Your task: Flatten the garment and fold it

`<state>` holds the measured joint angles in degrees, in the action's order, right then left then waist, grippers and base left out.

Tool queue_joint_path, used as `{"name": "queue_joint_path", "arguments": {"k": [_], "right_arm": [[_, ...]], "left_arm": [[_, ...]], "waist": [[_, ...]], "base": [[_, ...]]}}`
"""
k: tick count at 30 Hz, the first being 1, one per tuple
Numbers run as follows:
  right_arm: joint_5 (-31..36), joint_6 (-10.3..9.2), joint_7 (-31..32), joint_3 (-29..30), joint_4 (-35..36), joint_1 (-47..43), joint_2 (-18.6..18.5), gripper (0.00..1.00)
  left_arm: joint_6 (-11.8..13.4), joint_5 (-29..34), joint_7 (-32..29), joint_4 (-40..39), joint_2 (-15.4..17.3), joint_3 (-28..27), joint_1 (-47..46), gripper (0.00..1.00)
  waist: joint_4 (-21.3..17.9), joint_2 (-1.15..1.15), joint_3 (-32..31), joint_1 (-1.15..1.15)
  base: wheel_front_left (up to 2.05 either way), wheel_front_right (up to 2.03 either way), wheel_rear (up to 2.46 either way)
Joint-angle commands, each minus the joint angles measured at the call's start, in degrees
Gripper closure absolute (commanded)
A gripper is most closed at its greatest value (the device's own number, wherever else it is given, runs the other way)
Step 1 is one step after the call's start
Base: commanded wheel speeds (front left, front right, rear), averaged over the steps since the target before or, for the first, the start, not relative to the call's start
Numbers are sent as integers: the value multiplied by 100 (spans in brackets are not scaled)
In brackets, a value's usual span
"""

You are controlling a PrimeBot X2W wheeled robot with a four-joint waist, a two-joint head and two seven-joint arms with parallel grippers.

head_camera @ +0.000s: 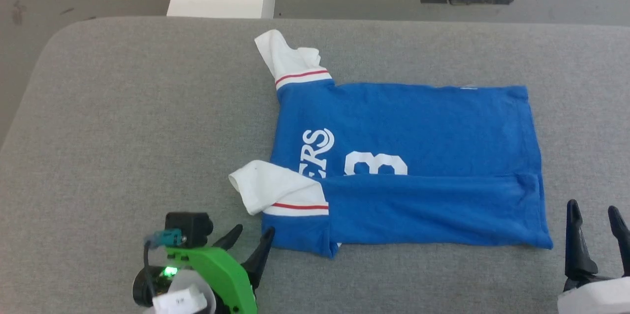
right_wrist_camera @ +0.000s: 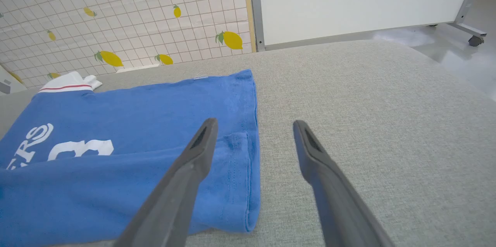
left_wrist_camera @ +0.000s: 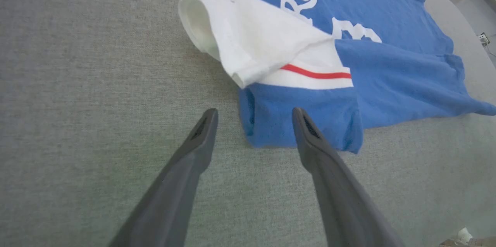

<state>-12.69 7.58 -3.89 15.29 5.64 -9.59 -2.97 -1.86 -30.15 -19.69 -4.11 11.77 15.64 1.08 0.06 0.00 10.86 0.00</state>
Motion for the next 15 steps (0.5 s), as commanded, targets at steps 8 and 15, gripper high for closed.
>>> {"name": "queue_joint_path", "arguments": {"k": [8,15], "right_arm": [[-16,-9,-81,-9,-116,286,9,0],[5,-9,-78,-28,-183,365,9,0]], "left_arm": [[94,-304,-656,534,-120,109,-518,0],[221,-531,-1177,930,-207,182,-569,100]], "waist": [[-167,0,377,0],[-240,0,366,0]], "base": [[0,0,0],[0,0,0]]}}
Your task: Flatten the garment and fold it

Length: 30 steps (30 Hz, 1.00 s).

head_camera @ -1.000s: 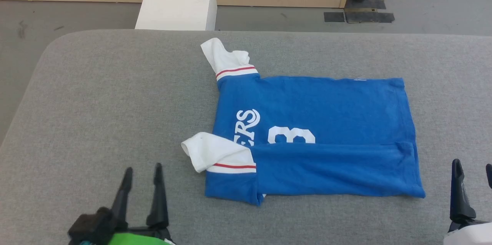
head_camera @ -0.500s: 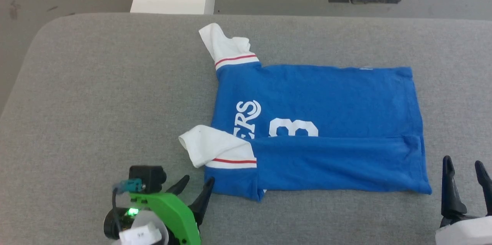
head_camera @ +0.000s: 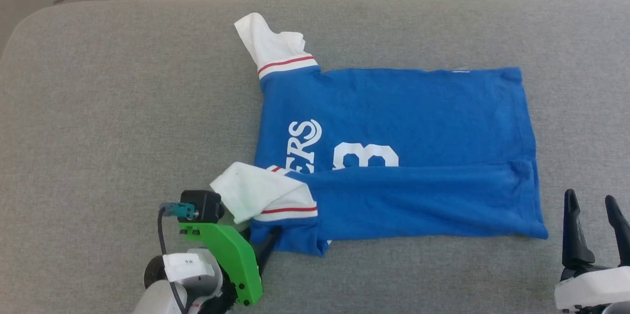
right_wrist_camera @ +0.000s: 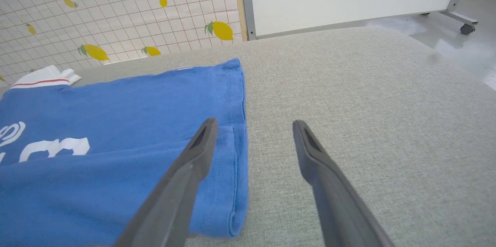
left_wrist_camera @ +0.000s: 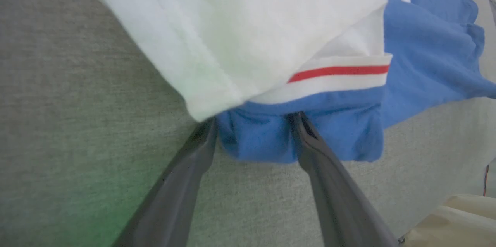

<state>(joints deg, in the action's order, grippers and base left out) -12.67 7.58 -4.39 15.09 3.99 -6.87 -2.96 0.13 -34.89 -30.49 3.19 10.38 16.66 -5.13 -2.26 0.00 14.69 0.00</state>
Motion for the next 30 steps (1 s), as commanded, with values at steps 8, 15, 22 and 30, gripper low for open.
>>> {"name": "queue_joint_path", "arguments": {"k": [8,15,22,30], "right_arm": [[332,-9,317,-37,150,255,8,0],[74,-9,2253,45,63,360,-68,0],[15,-9,3360,-118,-5,465,-325,0],[-96,-9,3933,-342,-277,495,-334,0]], "left_arm": [[-22,-129,268,88,-64,-64,168,100],[-3,-116,486,-104,-77,-92,286,100],[-35,-114,525,-139,-120,-6,253,100],[-70,-139,546,-72,-129,42,191,100]], "waist": [[-19,0,-169,0],[9,0,-191,0],[92,0,-125,0],[170,0,-95,0]], "base": [[0,0,0],[0,0,0],[0,0,0],[0,0,0]]}}
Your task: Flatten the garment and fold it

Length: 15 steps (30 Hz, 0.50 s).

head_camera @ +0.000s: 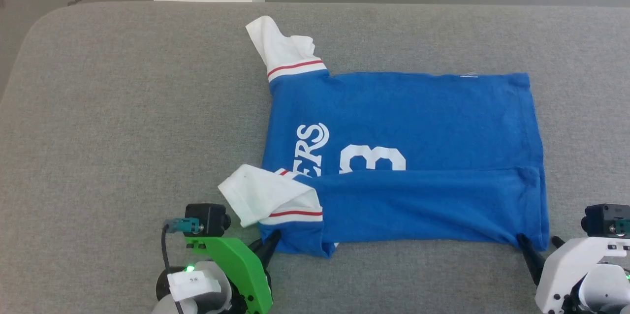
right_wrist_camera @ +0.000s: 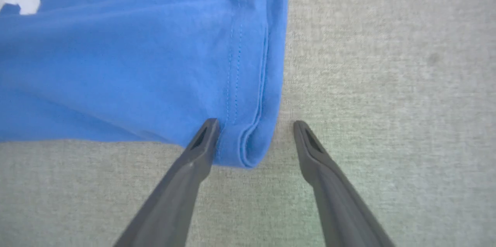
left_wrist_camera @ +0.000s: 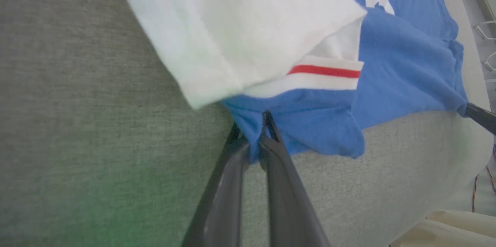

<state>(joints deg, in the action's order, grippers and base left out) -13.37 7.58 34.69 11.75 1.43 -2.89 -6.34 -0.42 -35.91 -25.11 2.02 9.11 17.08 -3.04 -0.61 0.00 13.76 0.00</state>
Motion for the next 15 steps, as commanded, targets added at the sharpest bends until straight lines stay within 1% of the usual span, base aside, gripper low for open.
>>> {"name": "queue_joint_path", "arguments": {"k": [1,2,3,4,5,11,15], "right_arm": [[-29,-9,79,-19,-62,105,11,0],[-16,-9,113,-18,-101,121,15,0],[2,-9,119,-2,-131,136,19,48],[16,-9,108,26,-186,160,14,67],[28,-9,84,42,-223,180,8,100],[6,-9,-153,111,-305,286,40,100],[-88,-9,-264,214,-118,309,63,100]], "left_arm": [[-15,-45,6,53,-4,0,-24,100],[-16,-54,5,60,-4,-1,-33,100],[-15,-59,6,64,-3,-2,-41,100],[-13,-64,9,71,-2,-6,-52,100],[-11,-66,14,78,0,-9,-62,100],[4,-141,124,132,4,-106,-45,100],[-11,-304,222,60,38,-279,52,100]], "waist": [[11,0,-4,0],[16,0,-7,0],[19,0,-9,0],[25,0,-11,0],[28,0,-13,0],[-8,0,-84,0],[-62,0,-175,0]], "base": [[0,0,0],[0,0,0],[0,0,0],[0,0,0],[0,0,0],[0,0,0],[0,0,0]]}}
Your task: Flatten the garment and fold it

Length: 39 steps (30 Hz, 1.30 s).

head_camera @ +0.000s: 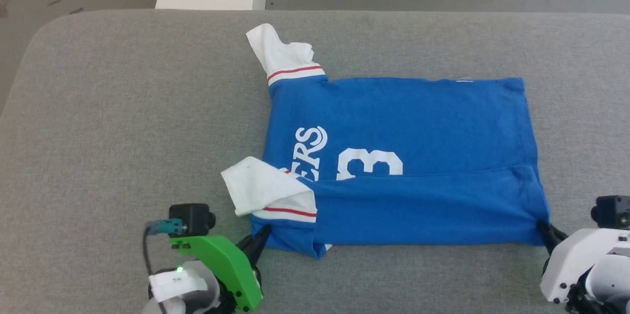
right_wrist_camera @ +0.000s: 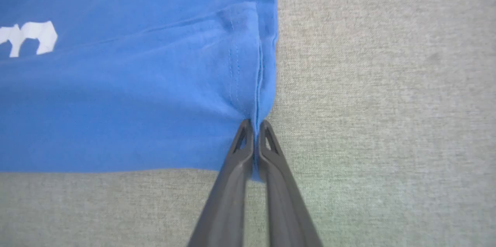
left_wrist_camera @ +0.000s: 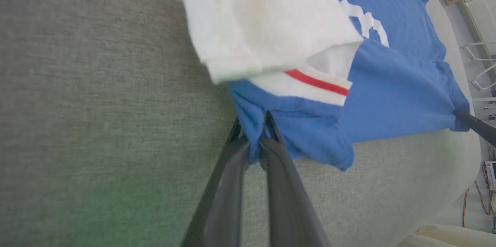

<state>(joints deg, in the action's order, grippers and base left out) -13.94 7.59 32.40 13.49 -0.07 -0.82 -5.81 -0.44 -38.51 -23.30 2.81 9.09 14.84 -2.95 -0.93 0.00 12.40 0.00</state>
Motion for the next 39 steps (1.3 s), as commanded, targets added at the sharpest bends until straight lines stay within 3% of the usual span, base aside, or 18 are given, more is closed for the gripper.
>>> {"name": "queue_joint_path", "arguments": {"k": [1,15,25,26,27,28,29,30,39], "right_arm": [[-82,-10,-38,87,110,94,28,100],[-583,-10,452,833,1316,-902,276,100],[-803,-10,200,442,776,-987,291,100],[-754,-10,146,403,698,-964,291,89],[-749,-10,99,389,642,-940,292,69],[-755,-10,24,391,586,-909,292,0],[-755,-10,-15,395,541,-893,292,0],[-751,-10,-46,395,503,-880,292,0],[-877,-10,-146,669,809,-924,292,0]], "left_arm": [[-3,-105,61,-73,49,-118,89,100],[274,-597,-175,-1415,300,-493,1517,100],[271,-841,-120,-867,7,-392,1550,100],[261,-842,-100,-775,-8,-387,1520,100],[263,-838,-70,-716,-23,-392,1497,100],[265,-820,-15,-664,-41,-402,1466,89],[256,-812,27,-639,-56,-406,1442,24],[251,-812,80,-625,-77,-420,1418,0],[207,-914,301,-1116,0,-663,1554,0]], "waist": [[-49,0,-69,0],[-190,0,-337,0],[-186,0,-287,0],[-180,0,-298,0],[-174,0,-310,0],[-167,0,-324,0],[-161,0,-338,0],[-154,0,-352,0],[-108,0,-397,0]], "base": [[0,0,0],[0,0,0],[0,0,0],[0,0,0],[0,0,0],[0,0,0],[0,0,0],[0,0,0],[0,0,0]]}}
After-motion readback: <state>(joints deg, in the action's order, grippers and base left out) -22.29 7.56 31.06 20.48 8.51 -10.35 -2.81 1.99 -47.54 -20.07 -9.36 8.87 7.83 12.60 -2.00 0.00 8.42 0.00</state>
